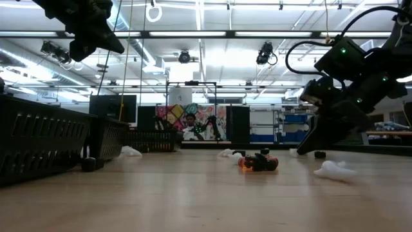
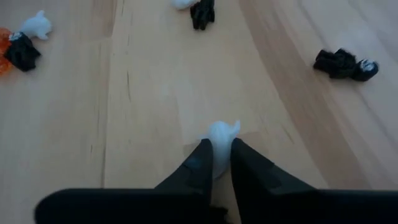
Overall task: Sort Halloween decoration
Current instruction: Put the white toy into the middle black bin
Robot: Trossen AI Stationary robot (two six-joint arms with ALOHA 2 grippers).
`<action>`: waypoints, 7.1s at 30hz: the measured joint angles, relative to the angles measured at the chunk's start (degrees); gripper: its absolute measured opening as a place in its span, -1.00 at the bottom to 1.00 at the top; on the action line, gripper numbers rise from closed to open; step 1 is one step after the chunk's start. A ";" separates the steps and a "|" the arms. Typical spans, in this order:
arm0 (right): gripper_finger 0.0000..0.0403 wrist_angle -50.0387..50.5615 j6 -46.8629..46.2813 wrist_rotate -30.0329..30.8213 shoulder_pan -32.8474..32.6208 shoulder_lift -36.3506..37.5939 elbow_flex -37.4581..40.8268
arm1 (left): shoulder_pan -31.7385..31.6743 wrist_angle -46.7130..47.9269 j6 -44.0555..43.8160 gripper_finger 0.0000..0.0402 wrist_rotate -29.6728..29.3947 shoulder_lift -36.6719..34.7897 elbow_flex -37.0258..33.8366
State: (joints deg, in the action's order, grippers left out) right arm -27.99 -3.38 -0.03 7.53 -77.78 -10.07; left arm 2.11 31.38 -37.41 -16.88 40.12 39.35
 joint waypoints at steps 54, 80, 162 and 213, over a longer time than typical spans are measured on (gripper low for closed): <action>0.09 -35.51 -6.29 -1.04 -0.50 -21.72 -0.37 | -0.04 0.26 -0.78 -0.96 -0.42 0.02 0.00; -0.80 -57.12 -2.70 -0.14 -2.75 -40.08 -0.94 | -0.04 0.24 -2.51 -0.96 -0.44 0.00 0.00; 0.15 -40.32 -12.94 7.31 -13.33 -31.54 -4.43 | 0.00 0.46 -0.83 -0.96 1.33 -0.02 -0.02; -0.77 -46.81 -11.57 5.37 -13.87 -35.69 -5.88 | -0.01 0.57 -0.85 -0.96 1.33 -0.02 -0.02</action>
State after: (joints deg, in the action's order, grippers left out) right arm -74.80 -14.95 5.33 -6.34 -113.47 -15.94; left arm 2.10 31.94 -38.26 -15.55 40.10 39.33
